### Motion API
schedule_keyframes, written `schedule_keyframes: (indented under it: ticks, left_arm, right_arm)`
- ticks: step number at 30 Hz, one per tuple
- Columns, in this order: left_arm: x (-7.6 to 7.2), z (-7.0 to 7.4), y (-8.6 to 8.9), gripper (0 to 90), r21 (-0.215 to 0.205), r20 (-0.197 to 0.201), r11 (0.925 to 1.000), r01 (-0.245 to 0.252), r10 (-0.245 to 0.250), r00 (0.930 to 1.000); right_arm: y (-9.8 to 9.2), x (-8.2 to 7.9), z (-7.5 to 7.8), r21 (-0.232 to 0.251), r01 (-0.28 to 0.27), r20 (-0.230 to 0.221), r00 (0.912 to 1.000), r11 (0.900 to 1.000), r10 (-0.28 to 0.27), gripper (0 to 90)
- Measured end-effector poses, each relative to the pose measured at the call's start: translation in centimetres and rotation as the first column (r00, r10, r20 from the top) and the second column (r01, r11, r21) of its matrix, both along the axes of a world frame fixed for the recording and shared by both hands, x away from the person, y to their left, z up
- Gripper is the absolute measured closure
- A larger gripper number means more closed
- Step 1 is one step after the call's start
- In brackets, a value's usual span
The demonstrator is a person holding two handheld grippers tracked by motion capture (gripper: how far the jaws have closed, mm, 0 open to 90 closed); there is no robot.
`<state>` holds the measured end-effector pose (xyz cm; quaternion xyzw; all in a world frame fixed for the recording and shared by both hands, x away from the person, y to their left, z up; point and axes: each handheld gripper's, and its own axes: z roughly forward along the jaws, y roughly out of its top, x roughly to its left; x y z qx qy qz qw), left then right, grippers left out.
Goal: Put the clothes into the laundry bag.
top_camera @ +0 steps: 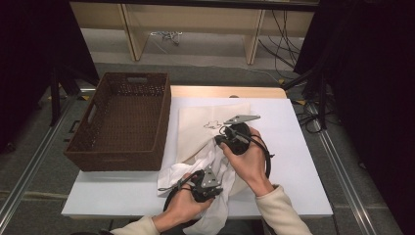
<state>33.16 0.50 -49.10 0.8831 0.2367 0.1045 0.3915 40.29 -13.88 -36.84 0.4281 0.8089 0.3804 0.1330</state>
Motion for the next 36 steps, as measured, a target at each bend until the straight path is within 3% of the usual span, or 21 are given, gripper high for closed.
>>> schedule_keyframes:
  ticks: [6, 8, 12, 15, 22, 25, 30, 36]
  left_arm:
    - [0.0, -0.1, 0.1, 84.0, -0.024, -0.01, 0.9996, -0.013, 0.012, 0.9999]
    - [0.0, 0.0, 0.2, 84.7, -0.031, -0.016, 0.9993, -0.018, 0.018, 0.9997]
    - [0.1, 0.5, 0.5, 85.5, -0.051, -0.036, 0.9984, -0.022, 0.021, 0.9991]
    - [0.0, 1.1, 0.6, 85.6, -0.089, -0.047, 0.9958, -0.023, 0.019, 0.9987]
    - [-0.1, 2.7, 1.0, 85.7, -0.149, -0.031, 0.9883, -0.031, 0.027, 0.9992]
    - [0.0, 3.3, 1.2, 85.7, -0.17, -0.018, 0.9847, -0.04, 0.037, 0.9991]
    - [0.5, 3.7, 1.5, 85.7, -0.184, -0.01, 0.9811, -0.058, 0.058, 0.9983]
    - [0.9, 3.9, 1.6, 85.7, -0.188, -0.003, 0.9798, -0.067, 0.068, 0.9977]
  right_arm:
    - [0.0, 0.0, 0.0, -0.001, -0.001, -0.001, 1.0, 1.0, 0.001, 88.6]
    - [-0.1, 0.1, -0.1, -0.015, -0.017, 0.019, 0.9997, 1.0, 0.017, 88.6]
    - [0.0, 0.0, 0.0, -0.005, -0.006, 0.007, 1.0, 1.0, 0.006, 88.6]
    - [0.0, 0.0, 0.0, 0.0, 0.002, 0.0, 1.0, 1.0, -0.002, 88.6]
    - [-0.1, 0.2, -0.1, 0.007, -0.017, 0.023, 0.9996, 1.0, 0.016, 88.6]
    - [-0.1, 0.1, 0.0, -0.002, -0.007, 0.012, 0.9999, 1.0, 0.007, 88.6]
    - [-0.1, 0.2, 0.0, -0.007, -0.014, 0.028, 0.9995, 1.0, 0.014, 88.7]
    - [0.1, 0.1, 0.0, -0.003, -0.014, 0.012, 0.9998, 1.0, 0.014, 88.6]
